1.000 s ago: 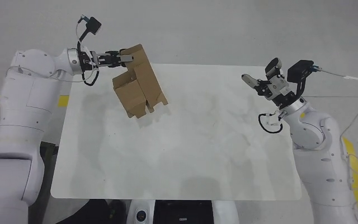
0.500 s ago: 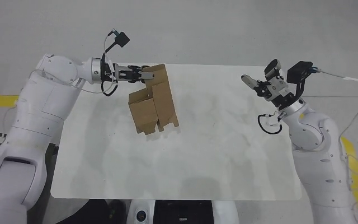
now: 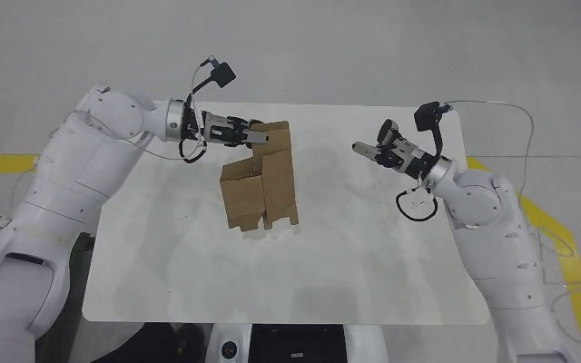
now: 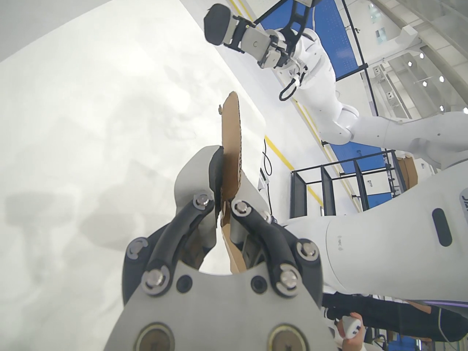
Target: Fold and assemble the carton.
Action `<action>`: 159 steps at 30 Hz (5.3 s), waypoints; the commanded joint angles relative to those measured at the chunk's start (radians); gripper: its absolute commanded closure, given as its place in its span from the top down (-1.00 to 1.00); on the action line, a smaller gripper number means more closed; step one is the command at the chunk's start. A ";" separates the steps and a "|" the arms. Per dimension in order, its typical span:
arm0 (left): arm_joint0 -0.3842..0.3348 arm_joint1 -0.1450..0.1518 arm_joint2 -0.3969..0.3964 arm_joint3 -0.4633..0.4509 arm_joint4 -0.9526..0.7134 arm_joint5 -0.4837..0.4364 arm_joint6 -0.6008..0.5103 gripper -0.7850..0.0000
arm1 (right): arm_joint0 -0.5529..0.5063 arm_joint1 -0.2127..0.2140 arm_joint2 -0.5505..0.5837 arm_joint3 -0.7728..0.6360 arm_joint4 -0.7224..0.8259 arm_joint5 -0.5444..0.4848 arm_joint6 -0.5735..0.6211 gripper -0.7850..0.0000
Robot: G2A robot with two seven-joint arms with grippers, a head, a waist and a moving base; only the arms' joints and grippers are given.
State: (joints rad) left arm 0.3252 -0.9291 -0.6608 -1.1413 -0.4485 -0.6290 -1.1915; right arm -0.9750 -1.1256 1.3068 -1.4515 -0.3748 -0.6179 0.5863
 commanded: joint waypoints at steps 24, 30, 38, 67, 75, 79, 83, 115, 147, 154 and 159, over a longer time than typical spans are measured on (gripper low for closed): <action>-0.111 0.009 0.244 -0.037 -0.094 -0.109 0.109 -1.00 | 0.290 -0.084 -0.416 0.318 0.562 -0.251 0.365 0.50; -0.138 0.009 0.291 -0.014 -0.116 -0.130 0.130 -1.00 | 0.318 -0.089 -0.471 0.332 0.597 -0.256 0.360 -0.31; -0.169 0.014 0.338 0.006 -0.142 -0.149 0.149 -1.00 | 0.342 -0.084 -0.530 0.343 0.659 -0.269 0.347 -0.90; -0.166 0.020 0.341 0.202 -0.319 -0.229 0.230 1.00 | 0.348 -0.062 -0.529 0.442 0.813 -0.306 0.118 -1.00; -0.115 0.010 0.324 0.192 -0.254 -0.278 0.278 1.00 | 0.304 -0.067 -0.479 0.375 0.775 -0.232 -0.025 -1.00; -0.091 0.012 0.312 0.168 -0.250 -0.283 0.283 1.00 | 0.282 -0.067 -0.455 0.356 0.748 -0.220 -0.063 -1.00; -0.064 0.016 0.300 0.148 -0.272 -0.264 0.264 1.00 | 0.265 -0.068 -0.439 0.350 0.736 -0.210 -0.078 -1.00; 0.025 0.007 0.173 0.105 -0.338 -0.110 0.111 -1.00 | 0.237 -0.096 -0.362 0.379 0.703 -0.229 -0.059 1.00; 0.035 0.090 0.099 0.017 -0.310 0.252 -0.252 -1.00 | 0.239 -0.012 -0.226 0.434 0.896 -0.036 0.580 1.00; 0.066 0.102 0.074 -0.040 -0.322 0.286 -0.287 -1.00 | 0.248 -0.021 -0.281 0.429 0.942 0.002 0.618 1.00; 0.082 0.102 0.064 -0.053 -0.317 0.291 -0.292 -1.00 | 0.250 -0.022 -0.312 0.420 0.974 0.019 0.635 0.60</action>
State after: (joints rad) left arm 0.4037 -0.8263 -0.5948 -1.1934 -0.7657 -0.3383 -1.4825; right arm -0.7244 -1.1484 1.0012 -1.0293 0.5927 -0.6050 1.2151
